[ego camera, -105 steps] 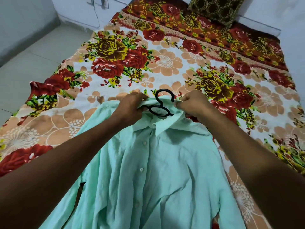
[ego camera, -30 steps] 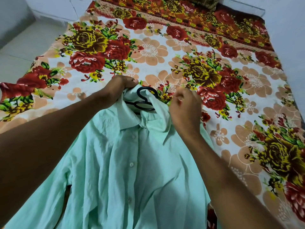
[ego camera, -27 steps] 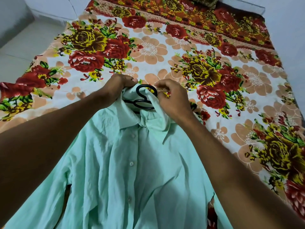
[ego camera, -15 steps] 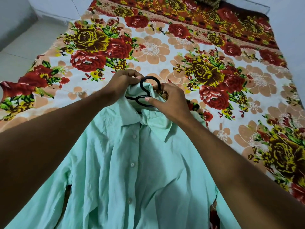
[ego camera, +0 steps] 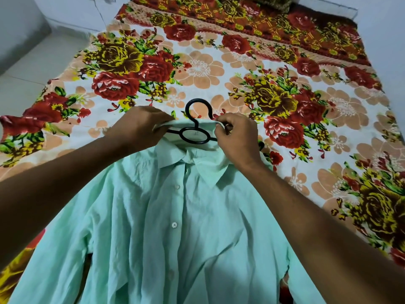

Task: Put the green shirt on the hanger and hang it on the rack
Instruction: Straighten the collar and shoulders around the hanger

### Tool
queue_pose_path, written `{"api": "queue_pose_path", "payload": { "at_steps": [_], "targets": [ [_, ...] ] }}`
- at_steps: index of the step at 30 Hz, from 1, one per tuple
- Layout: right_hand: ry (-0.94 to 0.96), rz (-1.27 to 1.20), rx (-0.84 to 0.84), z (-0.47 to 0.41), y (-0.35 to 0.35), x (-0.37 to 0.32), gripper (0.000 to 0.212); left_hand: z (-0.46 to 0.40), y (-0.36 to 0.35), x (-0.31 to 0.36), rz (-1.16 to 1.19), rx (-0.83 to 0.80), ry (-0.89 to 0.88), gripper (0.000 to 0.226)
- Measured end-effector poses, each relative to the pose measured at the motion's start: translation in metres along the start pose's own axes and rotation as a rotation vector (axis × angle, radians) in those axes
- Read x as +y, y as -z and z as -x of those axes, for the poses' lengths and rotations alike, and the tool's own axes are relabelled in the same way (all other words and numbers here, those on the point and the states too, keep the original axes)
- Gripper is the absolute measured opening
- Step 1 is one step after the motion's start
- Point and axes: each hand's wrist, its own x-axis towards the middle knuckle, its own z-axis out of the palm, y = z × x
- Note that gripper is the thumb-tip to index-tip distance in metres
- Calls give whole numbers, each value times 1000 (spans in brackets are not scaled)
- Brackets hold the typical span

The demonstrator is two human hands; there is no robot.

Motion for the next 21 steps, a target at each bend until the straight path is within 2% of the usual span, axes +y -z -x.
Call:
{"api": "queue_pose_path", "payload": {
  "at_steps": [3,6,10,13,15,17,21],
  "targets": [
    [23,43,-15,3,-4,-7,18,1,-3,1,-41,-49,50,28],
    [11,214,-59,2,0,-7,21,2,-4,1,-30,-86,76,39],
    [-68,264,-23,0,14,2,25,5,-3,-3,-7,-103,101,31],
    [61,108,-139,8,14,1,34,5,-3,0,27,-137,157,48],
    [189,59,-228,12,23,4,30,7,1,-2,69,-179,109,54],
    [305,81,-364,14,33,15,30,12,9,-8,89,-255,14,54],
    [306,248,-641,9,44,26,56,19,22,-20,84,-446,-137,56]
  ]
}}
